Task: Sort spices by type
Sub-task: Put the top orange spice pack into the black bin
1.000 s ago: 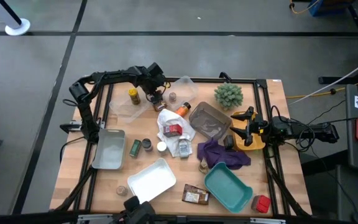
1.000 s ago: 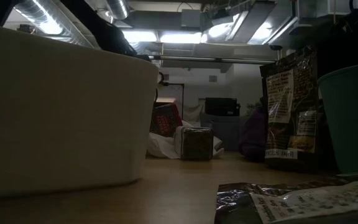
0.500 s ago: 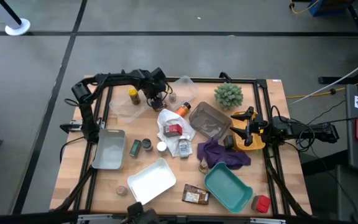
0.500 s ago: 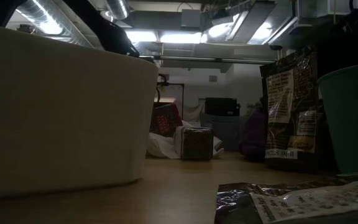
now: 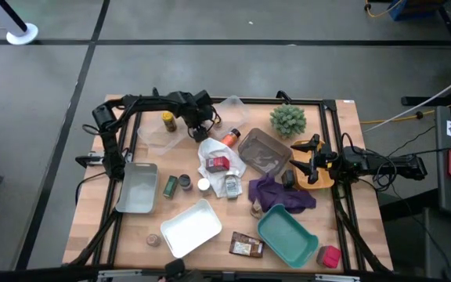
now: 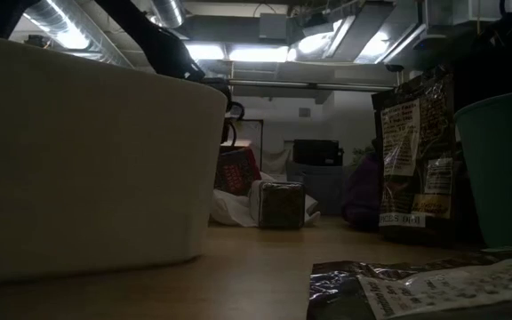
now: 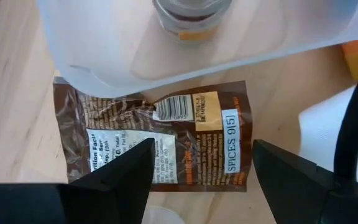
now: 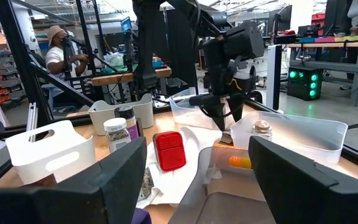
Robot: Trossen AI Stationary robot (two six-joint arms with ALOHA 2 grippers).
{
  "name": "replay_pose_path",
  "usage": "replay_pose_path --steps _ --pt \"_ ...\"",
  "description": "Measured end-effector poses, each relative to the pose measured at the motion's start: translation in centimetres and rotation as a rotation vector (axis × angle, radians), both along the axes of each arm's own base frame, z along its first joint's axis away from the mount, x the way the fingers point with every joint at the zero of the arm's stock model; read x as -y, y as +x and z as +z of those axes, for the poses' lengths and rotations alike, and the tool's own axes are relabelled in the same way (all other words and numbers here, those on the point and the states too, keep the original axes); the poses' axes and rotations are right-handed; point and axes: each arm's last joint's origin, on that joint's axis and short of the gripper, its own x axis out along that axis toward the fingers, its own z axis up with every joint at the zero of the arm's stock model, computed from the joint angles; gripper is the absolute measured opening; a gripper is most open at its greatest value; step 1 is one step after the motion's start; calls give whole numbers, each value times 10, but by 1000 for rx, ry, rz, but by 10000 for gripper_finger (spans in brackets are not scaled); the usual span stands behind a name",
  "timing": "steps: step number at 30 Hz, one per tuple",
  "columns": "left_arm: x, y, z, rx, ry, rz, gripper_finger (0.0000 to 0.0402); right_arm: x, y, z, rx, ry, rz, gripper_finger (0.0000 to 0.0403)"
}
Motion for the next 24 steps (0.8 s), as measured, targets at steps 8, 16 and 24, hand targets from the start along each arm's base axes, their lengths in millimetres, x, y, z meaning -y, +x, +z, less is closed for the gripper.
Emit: replay_pose_path --steps 8,16,24 --pt "-1 5 -16 -31 -10 -6 251 0 0 0 0 0 0 282" --pt "-1 4 -17 -55 9 -31 196 0 0 0 0 0 0 282" --pt "-1 4 -16 -53 8 -22 82 0 0 0 0 0 0 282"
